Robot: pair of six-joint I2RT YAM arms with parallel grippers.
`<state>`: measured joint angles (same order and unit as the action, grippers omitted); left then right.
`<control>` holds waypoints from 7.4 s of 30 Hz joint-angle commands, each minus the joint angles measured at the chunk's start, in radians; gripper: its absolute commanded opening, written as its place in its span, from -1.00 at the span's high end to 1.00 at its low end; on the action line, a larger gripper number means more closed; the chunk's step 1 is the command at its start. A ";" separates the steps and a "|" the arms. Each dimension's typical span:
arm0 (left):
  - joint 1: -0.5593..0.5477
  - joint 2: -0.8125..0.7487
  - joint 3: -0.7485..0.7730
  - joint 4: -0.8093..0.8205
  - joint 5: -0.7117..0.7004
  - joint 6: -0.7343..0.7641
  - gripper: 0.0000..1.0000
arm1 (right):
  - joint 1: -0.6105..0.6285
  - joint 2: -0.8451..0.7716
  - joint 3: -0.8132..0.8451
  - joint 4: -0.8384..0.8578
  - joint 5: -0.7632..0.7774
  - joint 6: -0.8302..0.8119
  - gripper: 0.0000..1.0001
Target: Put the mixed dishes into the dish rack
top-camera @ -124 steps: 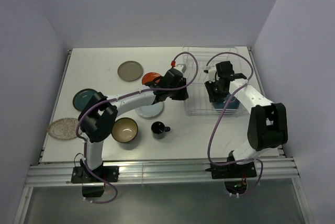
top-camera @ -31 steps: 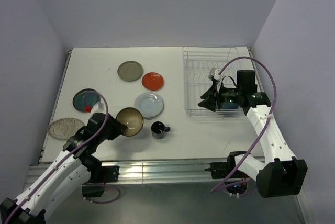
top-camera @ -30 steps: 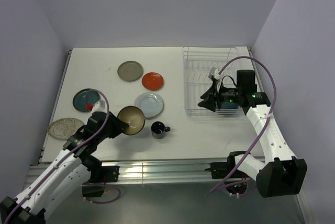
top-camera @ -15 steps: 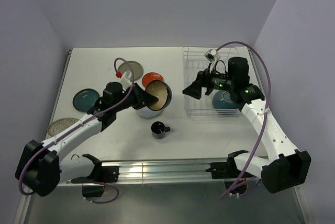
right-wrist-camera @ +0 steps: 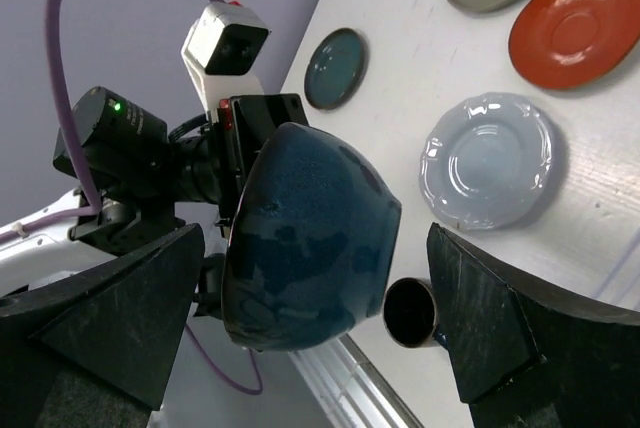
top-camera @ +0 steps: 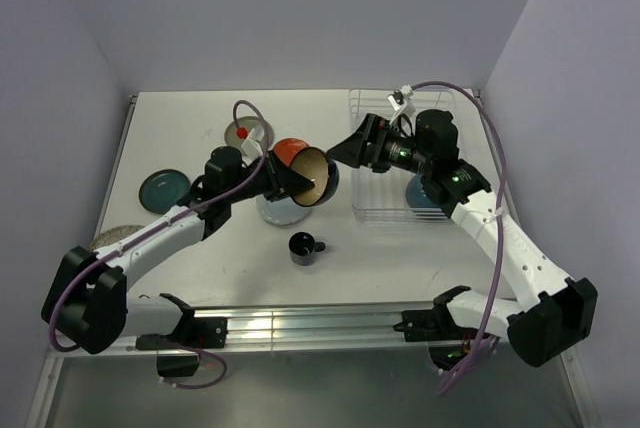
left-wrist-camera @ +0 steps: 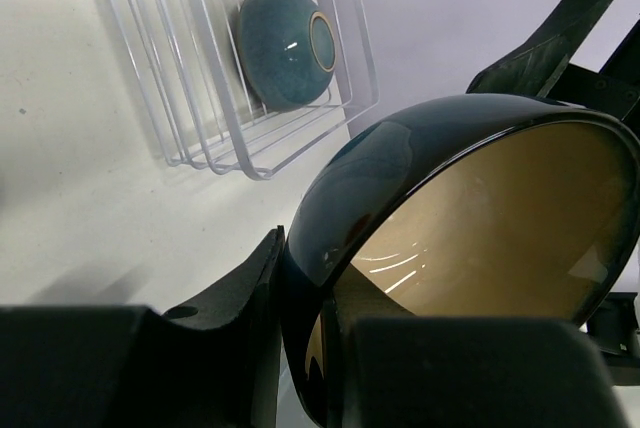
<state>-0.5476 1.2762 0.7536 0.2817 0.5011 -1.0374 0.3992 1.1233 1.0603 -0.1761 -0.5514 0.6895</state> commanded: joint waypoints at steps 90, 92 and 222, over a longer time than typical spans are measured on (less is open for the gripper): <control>0.015 0.153 0.188 0.103 0.063 0.005 1.00 | -0.034 0.003 -0.115 0.337 -0.258 -0.045 0.41; 0.017 0.152 0.185 0.099 0.063 0.007 1.00 | -0.043 -0.003 -0.115 0.342 -0.268 -0.048 0.15; 0.089 -0.026 0.259 -0.136 -0.044 0.152 -0.06 | -0.237 0.027 -0.194 0.521 -0.346 0.146 0.99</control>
<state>-0.4736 1.2903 0.9714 0.1513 0.4690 -0.9211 0.1829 1.2106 0.8421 0.2527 -0.8665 0.8356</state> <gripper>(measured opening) 0.529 0.835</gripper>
